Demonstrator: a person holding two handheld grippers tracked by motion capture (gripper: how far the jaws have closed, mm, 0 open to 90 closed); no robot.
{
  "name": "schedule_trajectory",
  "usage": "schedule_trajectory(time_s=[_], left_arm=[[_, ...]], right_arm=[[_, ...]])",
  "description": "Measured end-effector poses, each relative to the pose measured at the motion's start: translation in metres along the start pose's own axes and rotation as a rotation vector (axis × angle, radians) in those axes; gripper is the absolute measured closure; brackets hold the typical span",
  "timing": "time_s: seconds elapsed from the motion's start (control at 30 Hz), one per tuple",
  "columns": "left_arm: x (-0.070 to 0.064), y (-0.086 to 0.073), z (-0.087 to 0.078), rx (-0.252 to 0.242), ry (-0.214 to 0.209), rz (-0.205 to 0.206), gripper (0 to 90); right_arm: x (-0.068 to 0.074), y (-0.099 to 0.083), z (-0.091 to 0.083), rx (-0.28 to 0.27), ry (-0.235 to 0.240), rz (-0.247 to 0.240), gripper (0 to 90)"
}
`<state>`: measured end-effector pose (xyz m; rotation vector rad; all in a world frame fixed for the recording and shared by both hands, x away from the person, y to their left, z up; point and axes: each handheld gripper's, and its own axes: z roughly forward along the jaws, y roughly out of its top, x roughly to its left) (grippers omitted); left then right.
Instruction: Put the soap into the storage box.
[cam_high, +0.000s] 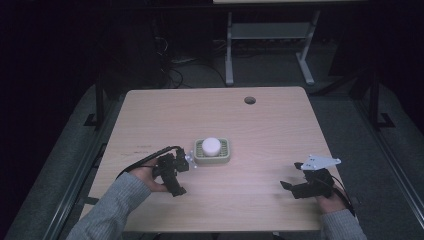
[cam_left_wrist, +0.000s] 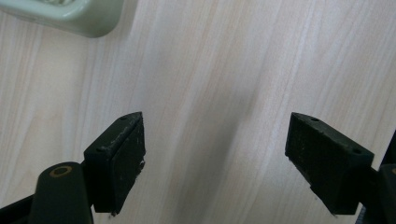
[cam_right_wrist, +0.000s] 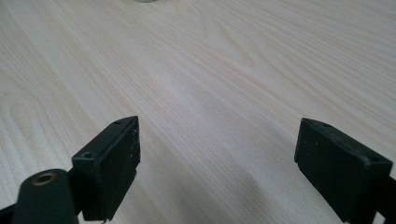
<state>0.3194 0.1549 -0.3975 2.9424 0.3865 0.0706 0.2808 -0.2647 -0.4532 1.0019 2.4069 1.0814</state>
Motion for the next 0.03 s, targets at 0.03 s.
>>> schedule_trajectory(time_s=[0.03], left_arm=[[-0.0006,-0.0007,0.0002,-0.001,0.002,0.000,20.0]], right_arm=[[-0.0002,0.0001,0.0001,0.000,0.001,0.000,13.6]])
